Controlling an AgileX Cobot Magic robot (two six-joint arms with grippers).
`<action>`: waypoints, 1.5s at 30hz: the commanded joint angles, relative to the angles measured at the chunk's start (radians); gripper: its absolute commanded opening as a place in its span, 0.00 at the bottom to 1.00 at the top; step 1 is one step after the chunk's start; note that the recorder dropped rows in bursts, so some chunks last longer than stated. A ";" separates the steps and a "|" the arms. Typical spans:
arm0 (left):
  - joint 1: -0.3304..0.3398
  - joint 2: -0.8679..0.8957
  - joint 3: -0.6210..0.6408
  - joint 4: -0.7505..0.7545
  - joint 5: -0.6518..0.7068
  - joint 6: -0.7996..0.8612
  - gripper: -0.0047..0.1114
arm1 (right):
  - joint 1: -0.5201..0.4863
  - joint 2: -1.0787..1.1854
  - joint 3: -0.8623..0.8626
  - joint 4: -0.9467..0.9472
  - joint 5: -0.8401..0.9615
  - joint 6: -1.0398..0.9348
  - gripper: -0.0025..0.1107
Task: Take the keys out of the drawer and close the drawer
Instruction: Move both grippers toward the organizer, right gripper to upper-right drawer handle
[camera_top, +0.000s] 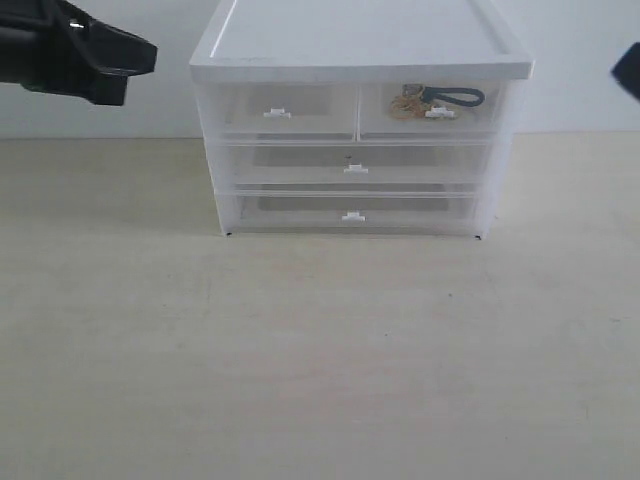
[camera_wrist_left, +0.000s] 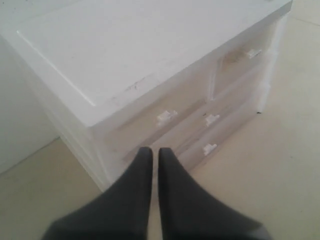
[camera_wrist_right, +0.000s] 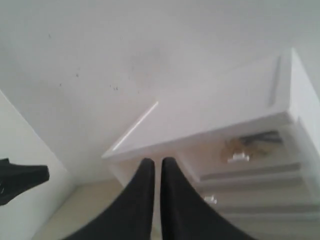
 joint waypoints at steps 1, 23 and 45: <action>-0.064 0.081 -0.052 -0.008 -0.094 0.060 0.08 | -0.003 0.353 -0.176 -0.202 -0.212 0.199 0.02; -0.082 0.436 -0.287 -0.029 -0.179 0.327 0.08 | -0.003 1.028 -0.566 -0.220 -0.448 0.293 0.02; -0.082 0.441 -0.303 -0.119 -0.129 0.397 0.08 | -0.003 1.121 -0.623 -0.142 -0.448 0.386 0.42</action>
